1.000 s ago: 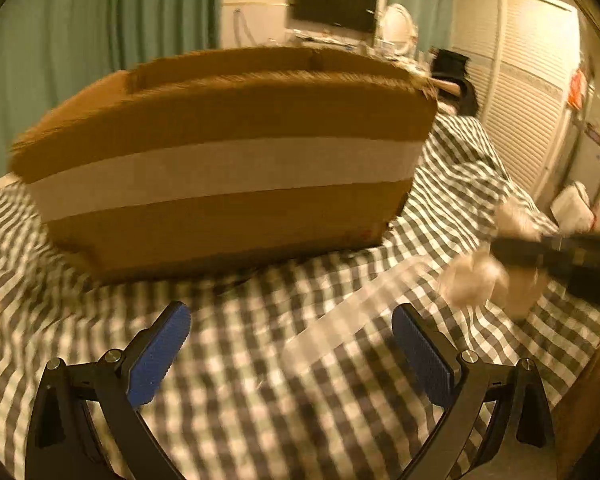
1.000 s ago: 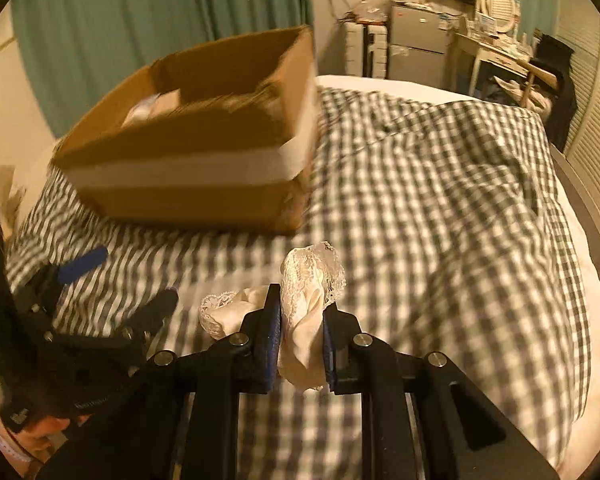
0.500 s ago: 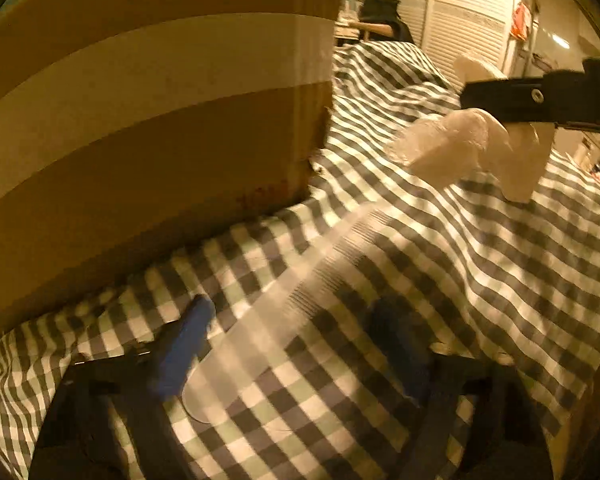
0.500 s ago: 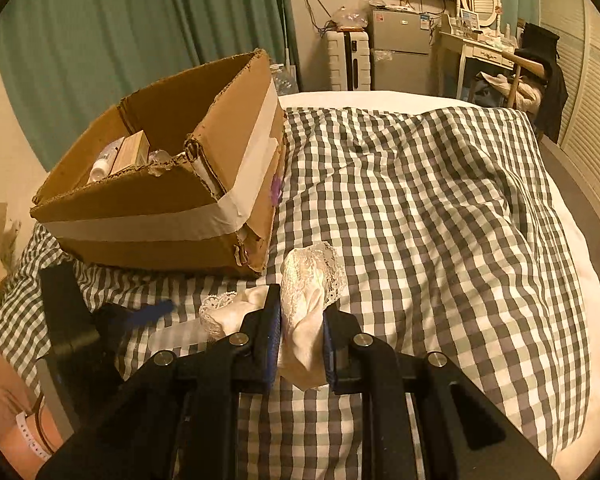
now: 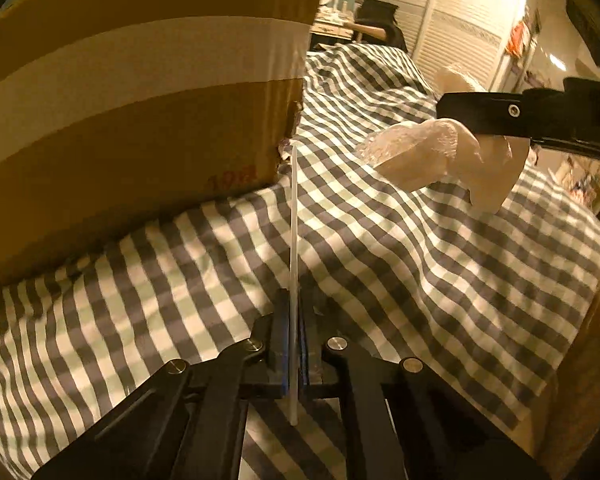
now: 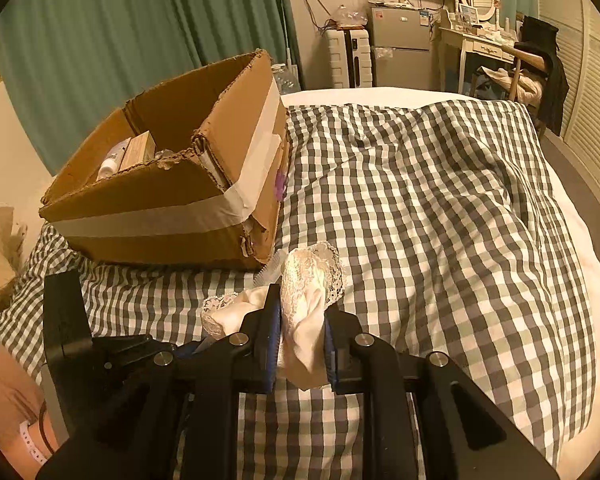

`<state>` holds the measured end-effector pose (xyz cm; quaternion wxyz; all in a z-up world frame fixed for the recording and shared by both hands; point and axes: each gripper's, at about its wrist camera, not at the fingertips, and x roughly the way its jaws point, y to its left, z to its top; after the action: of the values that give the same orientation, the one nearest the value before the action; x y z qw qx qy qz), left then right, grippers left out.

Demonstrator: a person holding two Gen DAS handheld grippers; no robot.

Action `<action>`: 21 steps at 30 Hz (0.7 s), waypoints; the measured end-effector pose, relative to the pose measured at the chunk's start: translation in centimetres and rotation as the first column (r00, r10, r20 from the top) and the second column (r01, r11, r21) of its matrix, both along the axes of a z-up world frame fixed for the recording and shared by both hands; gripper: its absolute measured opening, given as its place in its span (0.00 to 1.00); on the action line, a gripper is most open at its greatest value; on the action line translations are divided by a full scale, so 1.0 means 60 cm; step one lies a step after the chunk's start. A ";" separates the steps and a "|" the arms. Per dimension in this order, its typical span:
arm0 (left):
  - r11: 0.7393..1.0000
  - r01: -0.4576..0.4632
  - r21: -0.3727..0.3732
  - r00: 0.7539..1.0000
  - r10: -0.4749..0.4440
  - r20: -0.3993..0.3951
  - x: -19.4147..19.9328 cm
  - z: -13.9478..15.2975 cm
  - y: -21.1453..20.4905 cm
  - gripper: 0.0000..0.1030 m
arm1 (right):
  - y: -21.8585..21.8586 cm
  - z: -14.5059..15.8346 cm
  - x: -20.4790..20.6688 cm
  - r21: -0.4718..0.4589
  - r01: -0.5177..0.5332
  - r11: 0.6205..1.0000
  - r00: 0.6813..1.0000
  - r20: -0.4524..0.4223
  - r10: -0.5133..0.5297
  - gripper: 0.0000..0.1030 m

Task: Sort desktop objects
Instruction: 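Grasp the white lace cloth with the right tool while the left tool grasps the clear comb, then carry the lace cloth and clear comb into the cardboard box and release both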

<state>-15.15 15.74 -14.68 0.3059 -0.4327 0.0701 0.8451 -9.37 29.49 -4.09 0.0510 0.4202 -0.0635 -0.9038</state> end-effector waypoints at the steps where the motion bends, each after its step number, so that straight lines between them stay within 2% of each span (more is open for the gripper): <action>1: 1.000 -0.012 0.009 1.000 0.012 0.006 0.002 0.001 -0.006 0.04 | -0.001 0.002 0.003 0.000 -0.001 1.000 1.000 -0.004 0.001 0.18; 7: 0.997 -0.042 0.066 0.999 0.042 0.001 0.030 0.024 -0.036 0.04 | -0.007 0.021 0.026 -0.002 -0.004 1.000 1.000 -0.029 0.004 0.17; 10: 0.991 -0.057 0.118 0.998 0.059 -0.006 0.046 0.048 -0.053 0.04 | -0.013 0.034 0.041 -0.009 -0.010 1.000 0.999 -0.041 0.009 0.17; 19: 0.976 -0.060 0.212 0.990 0.086 -0.112 0.084 0.151 -0.098 0.04 | -0.043 0.110 0.070 0.004 -0.033 0.999 0.992 -0.123 0.033 0.17; 21: 0.971 -0.059 0.232 0.986 0.093 -0.139 0.075 0.174 -0.093 0.04 | -0.054 0.129 0.071 0.009 -0.043 0.999 0.988 -0.147 0.044 0.17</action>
<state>-10.64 10.18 -4.22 0.3146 -0.3330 -0.0208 0.8887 -5.09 26.28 3.65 0.0740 0.3540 -0.0478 -0.9311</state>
